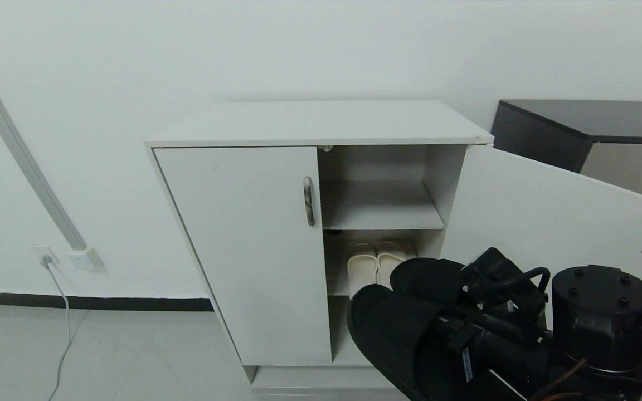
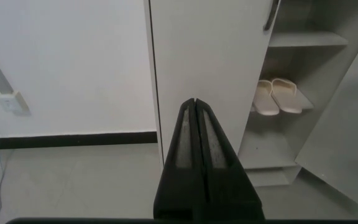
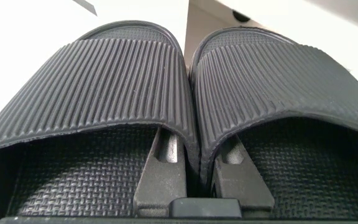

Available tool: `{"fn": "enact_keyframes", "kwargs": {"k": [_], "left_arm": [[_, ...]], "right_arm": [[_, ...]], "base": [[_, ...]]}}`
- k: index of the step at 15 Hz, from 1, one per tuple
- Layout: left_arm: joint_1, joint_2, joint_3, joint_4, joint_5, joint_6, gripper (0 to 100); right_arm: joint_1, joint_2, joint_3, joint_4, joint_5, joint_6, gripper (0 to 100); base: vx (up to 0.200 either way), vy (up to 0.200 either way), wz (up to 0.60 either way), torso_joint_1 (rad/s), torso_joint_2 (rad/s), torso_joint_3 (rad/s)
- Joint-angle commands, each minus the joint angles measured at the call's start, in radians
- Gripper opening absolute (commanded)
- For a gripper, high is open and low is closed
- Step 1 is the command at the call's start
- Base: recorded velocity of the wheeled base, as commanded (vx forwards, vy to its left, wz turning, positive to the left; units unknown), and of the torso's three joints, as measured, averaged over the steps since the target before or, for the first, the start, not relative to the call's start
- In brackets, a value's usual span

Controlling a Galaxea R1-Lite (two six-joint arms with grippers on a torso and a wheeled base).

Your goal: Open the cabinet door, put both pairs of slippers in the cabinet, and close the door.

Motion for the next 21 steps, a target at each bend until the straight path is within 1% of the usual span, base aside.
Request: {"fn": "enact_keyframes", "kwargs": {"k": [1, 8, 14, 17, 19, 21], "left_arm": [[0.000, 0.001, 0.000, 0.000, 0.001, 0.000, 0], [0.000, 0.001, 0.000, 0.000, 0.001, 0.000, 0], [0.000, 0.001, 0.000, 0.000, 0.001, 0.000, 0], [0.000, 0.001, 0.000, 0.000, 0.001, 0.000, 0], [0.000, 0.001, 0.000, 0.000, 0.001, 0.000, 0], [0.000, 0.001, 0.000, 0.000, 0.001, 0.000, 0]], "right_arm": [[0.000, 0.001, 0.000, 0.000, 0.000, 0.000, 0], [0.007, 0.000, 0.008, -0.002, 0.000, 0.000, 0], [0.007, 0.001, 0.014, -0.018, 0.000, -0.005, 0], [0.011, 0.003, 0.022, -0.026, 0.001, -0.008, 0], [0.013, 0.015, 0.022, -0.028, 0.001, -0.008, 0], [0.017, 0.017, 0.022, -0.029, 0.003, -0.006, 0]], "base": [[0.000, 0.000, 0.00, -0.110, 0.46, 0.349], [0.000, 0.000, 0.00, -0.045, 0.42, 0.373], [0.000, 0.000, 0.00, 0.000, 0.00, 0.000], [0.000, 0.000, 0.00, -0.006, 0.13, 0.115], [0.000, 0.000, -0.60, 0.000, 0.01, 0.019], [0.000, 0.000, 0.00, 0.000, 0.00, 0.000]]}}
